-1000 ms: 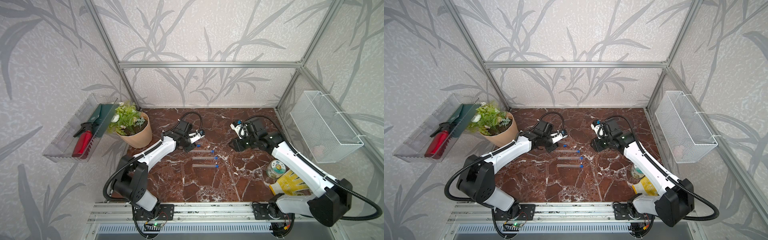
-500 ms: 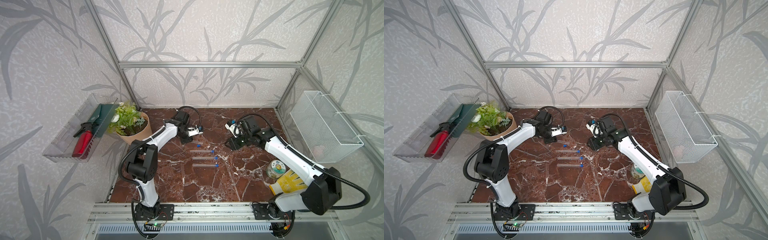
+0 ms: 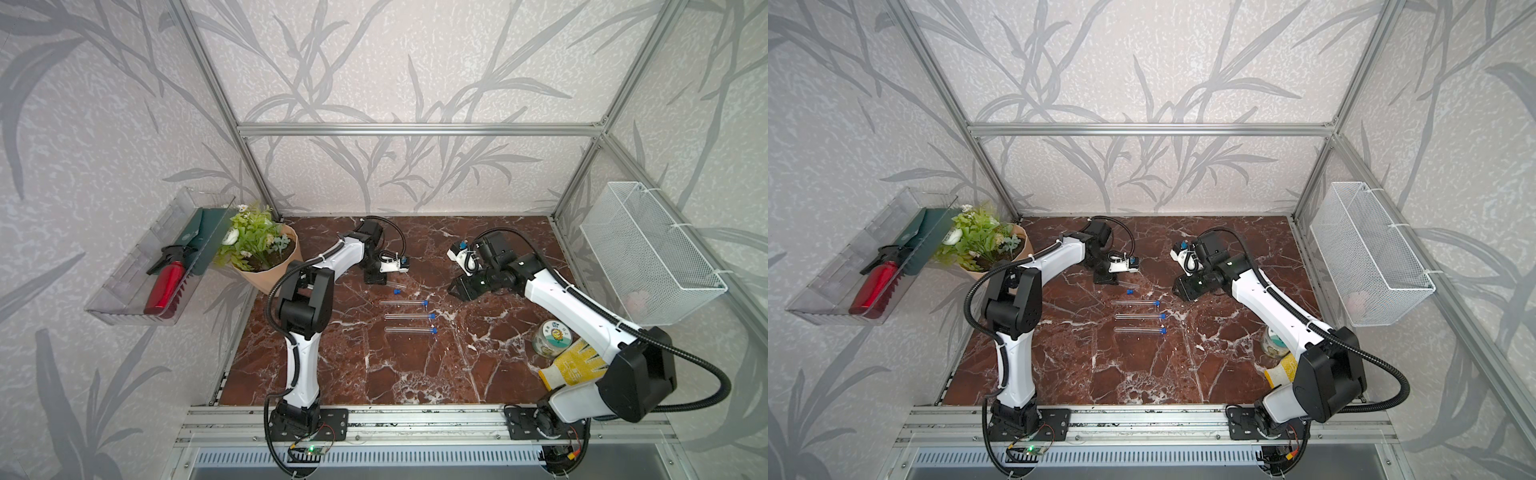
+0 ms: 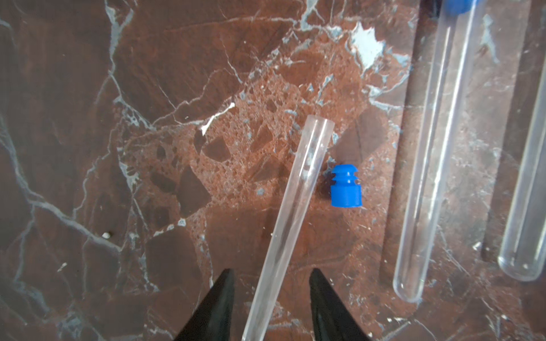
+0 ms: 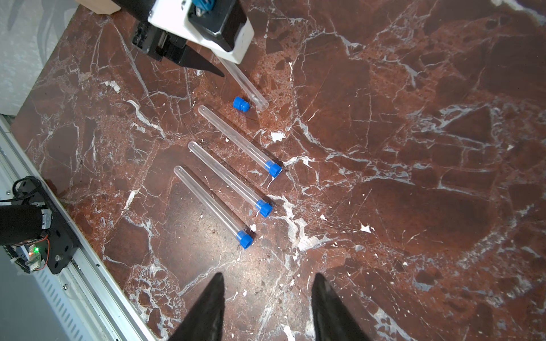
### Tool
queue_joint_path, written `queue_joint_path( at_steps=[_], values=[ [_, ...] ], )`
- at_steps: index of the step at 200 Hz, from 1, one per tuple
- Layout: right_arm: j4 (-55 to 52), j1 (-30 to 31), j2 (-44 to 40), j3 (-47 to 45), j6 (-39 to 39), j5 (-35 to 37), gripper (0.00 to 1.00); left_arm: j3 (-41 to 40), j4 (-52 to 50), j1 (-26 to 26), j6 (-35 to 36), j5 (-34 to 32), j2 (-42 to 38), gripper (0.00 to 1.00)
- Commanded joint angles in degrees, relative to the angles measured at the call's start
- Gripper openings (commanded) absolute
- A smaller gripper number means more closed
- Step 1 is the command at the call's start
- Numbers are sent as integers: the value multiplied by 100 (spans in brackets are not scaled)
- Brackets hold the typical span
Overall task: Insert stoppers into test tubes
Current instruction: Pick up the test tube at the center of the board.
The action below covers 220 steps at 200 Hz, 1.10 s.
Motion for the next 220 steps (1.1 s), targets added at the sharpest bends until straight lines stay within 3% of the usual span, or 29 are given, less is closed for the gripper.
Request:
queue_joint_path(
  at_steps=[1,97,220],
  values=[
    [-137,23,64,214,-38,-55,48,276,-369,25,238,204,143,45],
    [-181,25,217,261,-90,-47,48,1080,-1318,25,441,145,869,42],
    [-203,17,127,218,-65,32,48,800,-1058,22,433,-219,933,24]
  ],
)
